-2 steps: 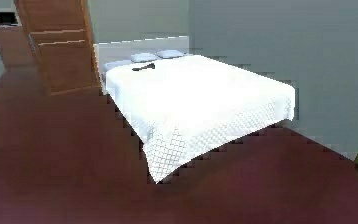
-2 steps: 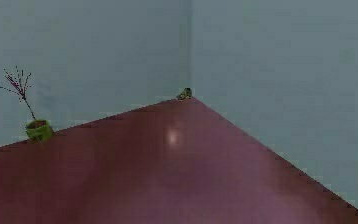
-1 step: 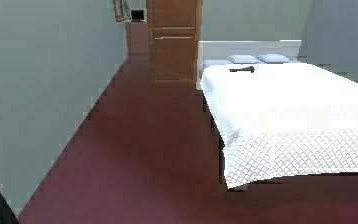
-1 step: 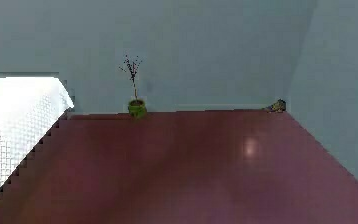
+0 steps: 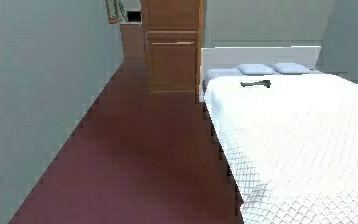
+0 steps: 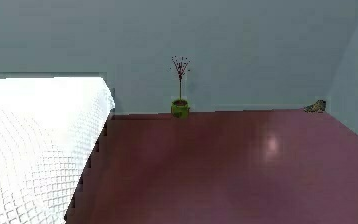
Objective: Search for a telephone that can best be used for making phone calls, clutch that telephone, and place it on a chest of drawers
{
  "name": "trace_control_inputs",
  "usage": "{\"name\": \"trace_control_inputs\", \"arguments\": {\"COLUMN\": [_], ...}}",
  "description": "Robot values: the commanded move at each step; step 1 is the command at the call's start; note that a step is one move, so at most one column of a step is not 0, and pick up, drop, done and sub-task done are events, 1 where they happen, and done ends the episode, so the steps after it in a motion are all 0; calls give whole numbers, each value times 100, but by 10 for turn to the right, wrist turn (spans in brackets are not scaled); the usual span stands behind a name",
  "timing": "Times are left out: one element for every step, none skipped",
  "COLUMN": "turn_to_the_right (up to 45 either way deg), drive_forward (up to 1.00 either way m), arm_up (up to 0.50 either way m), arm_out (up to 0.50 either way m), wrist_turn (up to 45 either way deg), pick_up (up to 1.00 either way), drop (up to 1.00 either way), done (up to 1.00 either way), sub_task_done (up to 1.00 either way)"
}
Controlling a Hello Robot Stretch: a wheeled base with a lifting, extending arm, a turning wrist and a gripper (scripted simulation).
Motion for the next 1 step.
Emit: {"name": "trace_control_inputs", "arguments": {"turn_to_the_right": [-150], "drive_forward": [0], "arm_up": [0], "arm_out": [0], "wrist_turn": [0], "pick_up": [0], "drop": [0], "done": [0], "sub_task_done": [0]}}
